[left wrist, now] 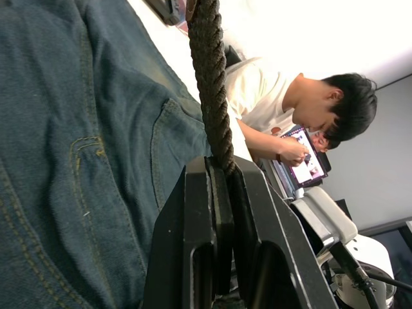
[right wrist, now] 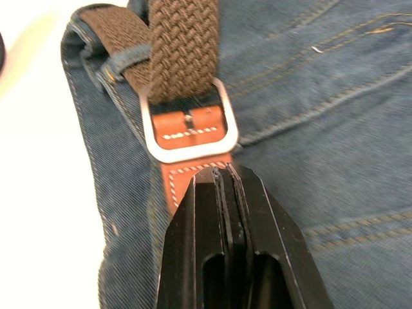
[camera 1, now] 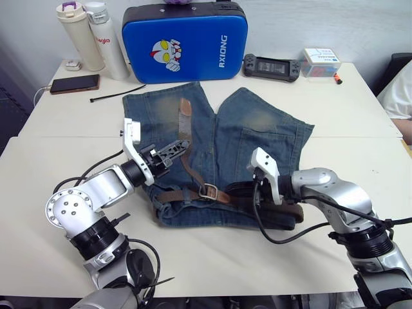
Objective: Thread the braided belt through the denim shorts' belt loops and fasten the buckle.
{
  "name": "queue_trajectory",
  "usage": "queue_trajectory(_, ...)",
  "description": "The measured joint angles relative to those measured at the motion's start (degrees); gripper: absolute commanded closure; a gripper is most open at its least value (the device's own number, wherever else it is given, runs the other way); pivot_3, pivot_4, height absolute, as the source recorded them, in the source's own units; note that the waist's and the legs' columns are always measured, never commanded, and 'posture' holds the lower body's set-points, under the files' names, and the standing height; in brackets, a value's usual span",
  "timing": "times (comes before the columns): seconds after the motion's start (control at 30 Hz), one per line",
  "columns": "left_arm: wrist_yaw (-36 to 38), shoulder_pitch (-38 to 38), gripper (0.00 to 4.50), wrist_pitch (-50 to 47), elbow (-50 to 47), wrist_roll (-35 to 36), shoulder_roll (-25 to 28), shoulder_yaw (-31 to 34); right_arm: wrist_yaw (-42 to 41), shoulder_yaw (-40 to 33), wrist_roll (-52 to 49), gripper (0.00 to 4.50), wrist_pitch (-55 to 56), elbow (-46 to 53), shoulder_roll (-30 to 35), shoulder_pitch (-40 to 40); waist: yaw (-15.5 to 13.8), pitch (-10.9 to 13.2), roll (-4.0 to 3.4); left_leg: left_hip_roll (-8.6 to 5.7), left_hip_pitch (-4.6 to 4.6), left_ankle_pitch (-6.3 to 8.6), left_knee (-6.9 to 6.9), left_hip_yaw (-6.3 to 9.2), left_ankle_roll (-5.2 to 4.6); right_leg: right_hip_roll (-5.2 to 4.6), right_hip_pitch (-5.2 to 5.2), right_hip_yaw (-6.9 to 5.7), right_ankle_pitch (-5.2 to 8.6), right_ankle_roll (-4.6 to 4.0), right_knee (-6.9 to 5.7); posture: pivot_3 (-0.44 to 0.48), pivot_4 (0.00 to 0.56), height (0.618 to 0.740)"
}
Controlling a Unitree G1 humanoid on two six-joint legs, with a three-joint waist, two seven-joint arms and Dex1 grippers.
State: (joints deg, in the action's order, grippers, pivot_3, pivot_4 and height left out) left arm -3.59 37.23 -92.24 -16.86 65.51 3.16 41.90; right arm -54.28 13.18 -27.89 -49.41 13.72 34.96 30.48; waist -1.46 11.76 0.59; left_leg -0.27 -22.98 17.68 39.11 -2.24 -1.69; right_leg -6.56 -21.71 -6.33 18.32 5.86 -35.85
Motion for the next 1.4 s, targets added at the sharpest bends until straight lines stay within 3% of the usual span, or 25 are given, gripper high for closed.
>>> queue_trajectory(0.5, -1.77, -2.40, 4.50, 3.97, 1.74, 3.13, 2.72, -6.50, 1.74, 1.00, 0.47, 4.47, 1.03, -1.80, -5.99, 1.90, 0.09, 0.00, 0.00, -0.01, 0.01, 0.00, -0.01, 0.00, 0.00, 0.02, -0.01, 0.00, 0.00, 0.00, 0.00, 0.000, 0.150, 0.725)
queue_trajectory(1.1, 1.24, -8.46, 4.50, 10.93, 2.70, 5.01, 14.90, -11.59, -2.50, 6.61, 6.53, 4.47, 9.33, -11.58, -9.35, 4.92, 0.31, -0.01, 0.00, 0.02, 0.04, 0.01, -0.03, -0.02, 0.02, 0.04, -0.03, 0.03, 0.00, 0.00, -0.01, 0.000, 0.150, 0.725)
queue_trajectory(1.4, 3.24, -12.41, 4.50, 15.55, 3.63, -0.97, 18.43, -19.07, -4.01, 7.13, 7.88, 4.47, 9.88, -13.11, -10.49, 5.96, 0.32, -0.01, -0.01, 0.03, 0.06, 0.02, -0.07, -0.03, 0.03, 0.05, -0.03, 0.04, 0.00, 0.00, -0.01, 0.000, 0.150, 0.725)
